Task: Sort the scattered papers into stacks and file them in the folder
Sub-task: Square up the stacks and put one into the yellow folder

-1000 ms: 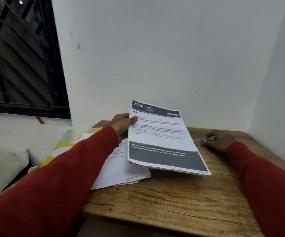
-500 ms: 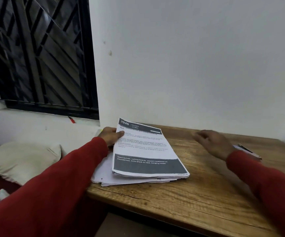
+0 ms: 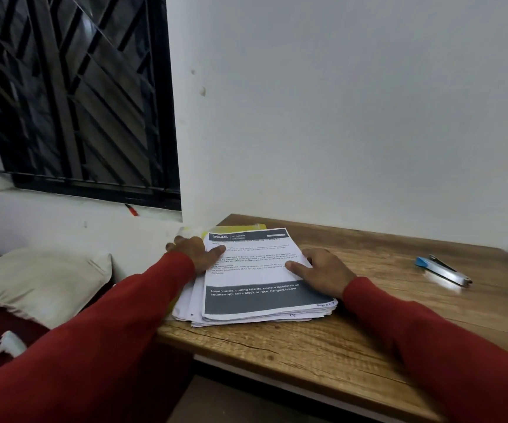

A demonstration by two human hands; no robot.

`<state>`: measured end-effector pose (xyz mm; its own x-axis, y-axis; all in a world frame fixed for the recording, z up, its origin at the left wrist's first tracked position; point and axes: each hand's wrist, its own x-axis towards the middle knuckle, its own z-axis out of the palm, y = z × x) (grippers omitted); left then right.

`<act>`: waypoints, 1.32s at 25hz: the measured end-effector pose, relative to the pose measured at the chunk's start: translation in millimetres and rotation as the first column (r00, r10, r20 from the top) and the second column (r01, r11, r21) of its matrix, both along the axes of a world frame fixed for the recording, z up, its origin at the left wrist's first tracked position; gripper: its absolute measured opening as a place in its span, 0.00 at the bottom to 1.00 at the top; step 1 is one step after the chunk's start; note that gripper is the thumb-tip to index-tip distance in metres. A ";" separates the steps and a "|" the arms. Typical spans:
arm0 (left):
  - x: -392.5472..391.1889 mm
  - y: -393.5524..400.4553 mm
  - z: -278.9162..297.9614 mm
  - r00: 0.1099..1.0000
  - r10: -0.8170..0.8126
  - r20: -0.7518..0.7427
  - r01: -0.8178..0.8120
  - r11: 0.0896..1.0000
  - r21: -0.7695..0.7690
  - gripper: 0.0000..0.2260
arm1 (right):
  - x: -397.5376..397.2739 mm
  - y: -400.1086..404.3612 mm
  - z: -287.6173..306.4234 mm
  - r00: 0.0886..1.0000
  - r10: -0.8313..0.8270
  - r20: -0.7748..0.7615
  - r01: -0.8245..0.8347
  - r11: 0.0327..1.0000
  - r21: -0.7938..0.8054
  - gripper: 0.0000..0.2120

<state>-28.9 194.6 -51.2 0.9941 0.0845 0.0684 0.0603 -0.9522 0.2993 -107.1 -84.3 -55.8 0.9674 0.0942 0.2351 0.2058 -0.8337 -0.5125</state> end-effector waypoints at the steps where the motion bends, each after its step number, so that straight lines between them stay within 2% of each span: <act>1: -1.4 -2.0 1.9 0.999 -0.027 -0.018 0.026 0.998 -0.056 0.34 | 0.8 2.5 -1.2 1.000 -0.005 -0.015 0.005 1.000 -0.001 0.17; 5: -0.3 -5.7 12.7 0.990 -0.127 -0.064 0.092 0.917 -0.389 0.26 | -4.1 8.9 -3.5 0.999 -0.014 -0.045 0.017 0.999 0.050 0.15; 8: 5.7 -2.1 12.2 0.988 -0.124 -0.092 0.045 0.802 -0.596 0.37 | -8.4 4.2 -1.6 0.999 0.026 -0.041 -0.019 0.987 0.162 0.17; 9: 10.9 -2.0 8.3 0.985 -0.147 -0.090 0.058 0.774 -0.630 0.38 | -10.1 3.1 -0.5 0.998 0.038 -0.048 -0.028 0.979 0.201 0.20; 12: -0.5 -14.5 10.8 0.976 -0.219 0.011 0.179 0.765 -0.619 0.20 | -12.1 1.6 0.4 0.995 0.052 -0.083 -0.026 0.957 0.289 0.26; 14: -11.1 -25.2 17.1 0.977 -0.182 0.107 0.208 0.737 -0.643 0.14 | -11.5 -0.6 2.6 0.993 0.022 -0.112 0.015 0.947 0.322 0.29; 17: -24.0 -36.9 29.7 0.952 -0.201 0.231 0.304 0.532 -0.790 0.13 | -10.9 -7.0 4.6 0.993 -0.012 -0.118 0.065 0.887 0.457 0.33; 19: -36.5 -46.5 40.8 0.932 -0.181 0.315 0.361 0.348 -0.865 0.14 | -13.9 -13.8 10.1 0.996 0.017 -0.093 0.047 0.761 0.647 0.28; 21: -48.3 -61.5 54.1 0.900 -0.181 0.397 0.428 0.186 -0.884 0.14 | -18.3 -27.5 21.3 1.000 0.008 -0.009 0.002 0.653 0.757 0.29; 23: -56.4 -81.7 66.2 0.844 -0.189 0.503 0.525 0.092 -0.846 0.14 | -29.1 -41.6 40.0 0.995 -0.049 0.090 -0.041 0.614 0.788 0.28; 26: -70.0 -119.8 83.7 0.742 -0.158 0.652 0.669 0.103 -0.736 0.14 | -51.8 -65.4 72.7 0.956 -0.152 0.249 -0.116 0.585 0.803 0.17; 30: -87.2 -170.4 96.5 0.647 -0.100 0.756 0.762 0.093 -0.641 0.15 | -81.7 -99.4 99.5 0.883 -0.259 0.392 -0.140 0.652 0.745 0.15; 33: -95.8 -197.8 88.2 0.655 -0.101 0.749 0.755 0.122 -0.644 0.16 | -98.2 -122.6 96.0 0.891 -0.263 0.369 -0.087 0.700 0.709 0.17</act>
